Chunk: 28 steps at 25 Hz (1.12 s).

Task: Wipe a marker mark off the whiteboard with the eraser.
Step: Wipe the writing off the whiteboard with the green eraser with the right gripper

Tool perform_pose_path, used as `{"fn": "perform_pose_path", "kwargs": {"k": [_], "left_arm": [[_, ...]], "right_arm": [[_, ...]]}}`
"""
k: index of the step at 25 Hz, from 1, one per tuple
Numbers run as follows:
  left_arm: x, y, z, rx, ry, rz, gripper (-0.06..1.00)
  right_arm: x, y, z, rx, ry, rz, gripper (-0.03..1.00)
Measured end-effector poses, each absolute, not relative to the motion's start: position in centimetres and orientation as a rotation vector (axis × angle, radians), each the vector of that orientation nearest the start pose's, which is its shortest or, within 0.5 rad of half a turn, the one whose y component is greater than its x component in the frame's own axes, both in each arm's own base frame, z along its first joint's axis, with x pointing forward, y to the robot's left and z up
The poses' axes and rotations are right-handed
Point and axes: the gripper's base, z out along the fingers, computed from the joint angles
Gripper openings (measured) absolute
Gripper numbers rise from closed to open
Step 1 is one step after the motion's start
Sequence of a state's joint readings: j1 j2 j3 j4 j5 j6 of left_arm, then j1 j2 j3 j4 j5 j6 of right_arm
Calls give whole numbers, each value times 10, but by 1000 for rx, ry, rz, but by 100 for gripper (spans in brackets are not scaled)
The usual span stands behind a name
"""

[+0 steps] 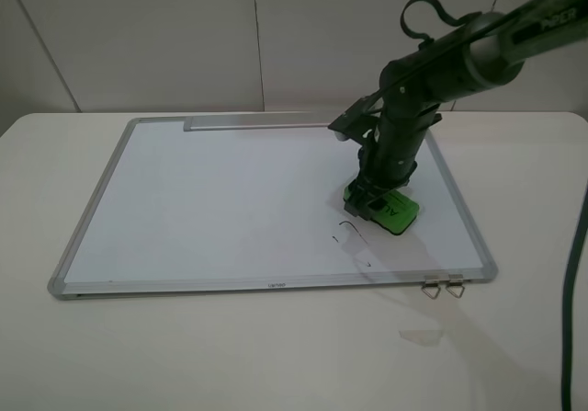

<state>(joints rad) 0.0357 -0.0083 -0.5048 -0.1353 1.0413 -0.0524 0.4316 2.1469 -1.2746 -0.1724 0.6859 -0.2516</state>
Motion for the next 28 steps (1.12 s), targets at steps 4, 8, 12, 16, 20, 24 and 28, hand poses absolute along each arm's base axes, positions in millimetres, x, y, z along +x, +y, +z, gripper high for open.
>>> {"fn": "perform_pose_path", "kwargs": {"k": [4,8,12,16,20,24,28], "left_arm": [[-6,-11,281,-83,2007,-173,78],[-6,-11,281,-81,2007,-171,78],[-6,-11,281,-79,2007,-174,78],[-6,-11,281,-79,2007,-174,78],[-6,-11,281,-79,2007,-174,78],[-6,-11,281,-79,2007,-174,78],[-6,-11,281,-79,2007,-174,78]], "right_arm": [[351,171,86,-1193,2769,-98,59],[335,213,86,-1287,2703,-39,59],[325,248,88,-1341,2715,25,59],[327,255,91,-1351,2713,34,59],[336,244,86,-1305,2738,30,59],[360,216,82,-1152,2789,39,59],[380,186,80,-988,2825,55,59]]}}
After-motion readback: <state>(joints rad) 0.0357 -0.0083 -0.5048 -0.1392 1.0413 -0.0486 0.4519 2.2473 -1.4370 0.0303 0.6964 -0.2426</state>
